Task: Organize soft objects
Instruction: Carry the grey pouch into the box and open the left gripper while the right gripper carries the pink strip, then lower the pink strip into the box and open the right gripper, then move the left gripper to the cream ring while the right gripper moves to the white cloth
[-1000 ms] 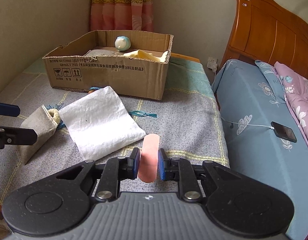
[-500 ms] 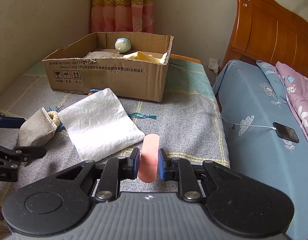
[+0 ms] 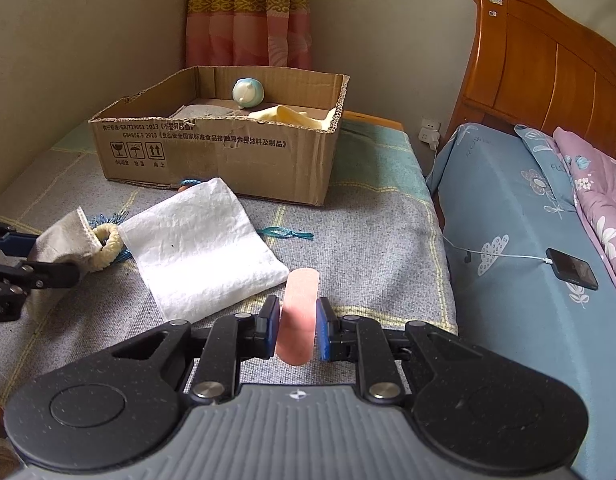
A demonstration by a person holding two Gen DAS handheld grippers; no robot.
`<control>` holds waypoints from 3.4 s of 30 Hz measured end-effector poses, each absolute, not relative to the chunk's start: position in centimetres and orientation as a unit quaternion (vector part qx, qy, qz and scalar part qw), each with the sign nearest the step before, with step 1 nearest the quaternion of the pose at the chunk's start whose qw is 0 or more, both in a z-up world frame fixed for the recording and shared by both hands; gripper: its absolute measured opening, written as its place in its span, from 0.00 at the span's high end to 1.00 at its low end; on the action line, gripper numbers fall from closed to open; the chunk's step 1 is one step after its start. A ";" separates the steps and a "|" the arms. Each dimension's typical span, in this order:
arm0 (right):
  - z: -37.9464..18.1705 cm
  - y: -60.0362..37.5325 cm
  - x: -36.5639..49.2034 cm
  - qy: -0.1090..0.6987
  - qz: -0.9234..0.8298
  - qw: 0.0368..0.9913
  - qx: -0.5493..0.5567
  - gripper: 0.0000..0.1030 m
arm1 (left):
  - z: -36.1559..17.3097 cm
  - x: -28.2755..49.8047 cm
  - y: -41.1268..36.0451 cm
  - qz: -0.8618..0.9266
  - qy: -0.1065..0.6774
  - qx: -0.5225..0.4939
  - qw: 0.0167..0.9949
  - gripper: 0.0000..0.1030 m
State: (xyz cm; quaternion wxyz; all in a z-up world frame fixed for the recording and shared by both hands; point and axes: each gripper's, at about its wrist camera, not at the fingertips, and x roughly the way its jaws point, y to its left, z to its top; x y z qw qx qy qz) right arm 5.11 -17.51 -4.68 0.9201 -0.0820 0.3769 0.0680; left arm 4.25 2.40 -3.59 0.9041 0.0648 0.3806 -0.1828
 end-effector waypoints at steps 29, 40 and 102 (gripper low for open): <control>0.8 -17.8 7.6 0.314 0.108 0.936 -0.118 0.78 | 3.8 16.7 3.8 -0.152 0.297 0.016 0.942 0.12; 4.0 -15.9 13.2 0.283 0.140 0.941 -0.123 0.78 | 2.9 9.9 5.2 -0.114 0.322 0.005 0.940 0.11; -7.4 -15.0 12.1 0.468 0.035 0.883 -0.015 0.00 | -2.9 6.1 5.2 -0.088 0.377 0.047 0.921 0.02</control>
